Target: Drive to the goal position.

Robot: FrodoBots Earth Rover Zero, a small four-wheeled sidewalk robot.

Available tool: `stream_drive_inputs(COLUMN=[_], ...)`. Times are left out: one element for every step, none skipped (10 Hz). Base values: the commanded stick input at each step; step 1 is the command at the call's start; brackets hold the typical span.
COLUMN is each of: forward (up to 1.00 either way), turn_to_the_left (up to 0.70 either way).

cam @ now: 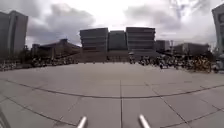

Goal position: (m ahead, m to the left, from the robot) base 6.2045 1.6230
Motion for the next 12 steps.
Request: stream_drive_inputs(forward=[0.70, 0.70, 0.70, 0.70, 0.70, 0.70, 0.70, 0.70, 0.70, 0.70, 0.70, 0.70], turn_to_the_left=[0.00, 0.00, 0.23, 0.35, 0.35, 0.07, 0.00, 0.00, 0.00, 0.00, 0.00, 0.00])
